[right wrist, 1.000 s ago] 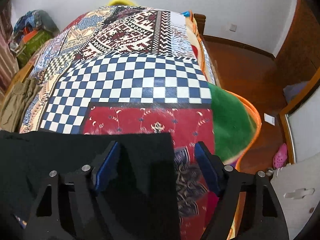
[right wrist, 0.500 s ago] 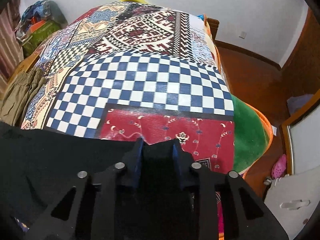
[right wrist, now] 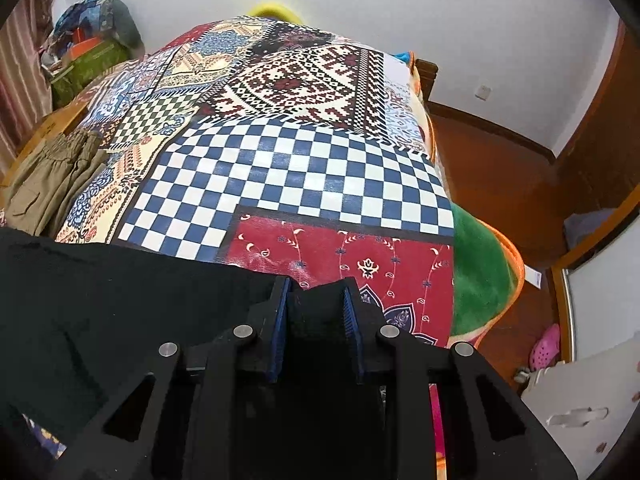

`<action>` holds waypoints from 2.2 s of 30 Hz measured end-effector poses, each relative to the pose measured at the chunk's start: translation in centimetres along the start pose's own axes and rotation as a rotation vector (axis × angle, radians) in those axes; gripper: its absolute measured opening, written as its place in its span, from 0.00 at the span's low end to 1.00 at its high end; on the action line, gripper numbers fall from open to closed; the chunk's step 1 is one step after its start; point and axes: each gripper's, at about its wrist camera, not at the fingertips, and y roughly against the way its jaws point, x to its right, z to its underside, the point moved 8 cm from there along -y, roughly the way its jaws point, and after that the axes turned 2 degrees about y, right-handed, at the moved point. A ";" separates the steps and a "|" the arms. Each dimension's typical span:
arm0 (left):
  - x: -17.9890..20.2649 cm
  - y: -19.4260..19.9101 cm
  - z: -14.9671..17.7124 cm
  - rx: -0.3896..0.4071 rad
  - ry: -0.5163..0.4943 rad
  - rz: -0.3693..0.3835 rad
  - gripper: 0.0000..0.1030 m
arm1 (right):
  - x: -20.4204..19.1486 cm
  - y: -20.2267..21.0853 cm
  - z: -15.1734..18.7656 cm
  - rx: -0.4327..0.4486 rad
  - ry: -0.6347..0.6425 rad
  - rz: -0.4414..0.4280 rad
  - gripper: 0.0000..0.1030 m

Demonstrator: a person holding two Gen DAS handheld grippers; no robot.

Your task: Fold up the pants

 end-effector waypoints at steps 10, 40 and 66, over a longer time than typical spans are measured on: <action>-0.1 0.9 0.5 0.021 0.023 -0.007 0.21 | -0.1 -0.3 1.1 -0.012 -0.010 -0.013 0.23; 0.8 -3.6 -0.7 -0.074 0.061 0.093 0.30 | 1.2 -0.7 2.7 -0.075 -0.060 -0.051 0.42; 2.3 1.1 -2.4 0.055 0.080 0.126 0.07 | 0.7 2.9 -0.6 0.073 -0.093 -0.054 0.17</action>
